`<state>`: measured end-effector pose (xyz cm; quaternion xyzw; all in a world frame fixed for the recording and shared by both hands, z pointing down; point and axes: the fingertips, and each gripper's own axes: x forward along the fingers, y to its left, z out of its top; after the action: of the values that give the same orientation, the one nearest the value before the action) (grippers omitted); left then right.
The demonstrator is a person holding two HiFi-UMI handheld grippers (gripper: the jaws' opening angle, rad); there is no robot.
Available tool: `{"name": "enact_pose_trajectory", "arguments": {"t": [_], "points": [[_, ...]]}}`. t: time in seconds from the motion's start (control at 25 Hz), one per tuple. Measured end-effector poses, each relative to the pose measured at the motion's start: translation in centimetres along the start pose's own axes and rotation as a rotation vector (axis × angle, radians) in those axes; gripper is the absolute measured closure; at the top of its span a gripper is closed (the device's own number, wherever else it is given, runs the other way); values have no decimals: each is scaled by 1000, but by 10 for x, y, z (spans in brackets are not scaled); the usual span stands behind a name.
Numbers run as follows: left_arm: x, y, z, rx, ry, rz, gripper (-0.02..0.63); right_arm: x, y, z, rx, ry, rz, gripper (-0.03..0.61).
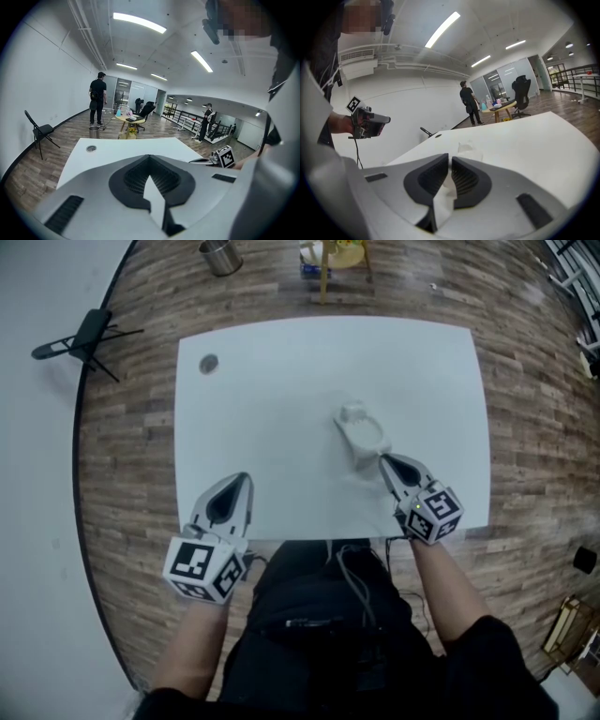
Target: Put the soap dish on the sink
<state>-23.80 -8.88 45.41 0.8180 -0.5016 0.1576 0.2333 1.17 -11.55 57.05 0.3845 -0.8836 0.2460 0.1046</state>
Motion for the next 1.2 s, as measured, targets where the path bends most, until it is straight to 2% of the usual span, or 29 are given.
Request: {"name": "enact_pose_trajectory", "arguments": {"t": [1.2], "points": [[-4,-4,4,24,2,-11,624,-6,1,-20,40,15,-20,549]]}}
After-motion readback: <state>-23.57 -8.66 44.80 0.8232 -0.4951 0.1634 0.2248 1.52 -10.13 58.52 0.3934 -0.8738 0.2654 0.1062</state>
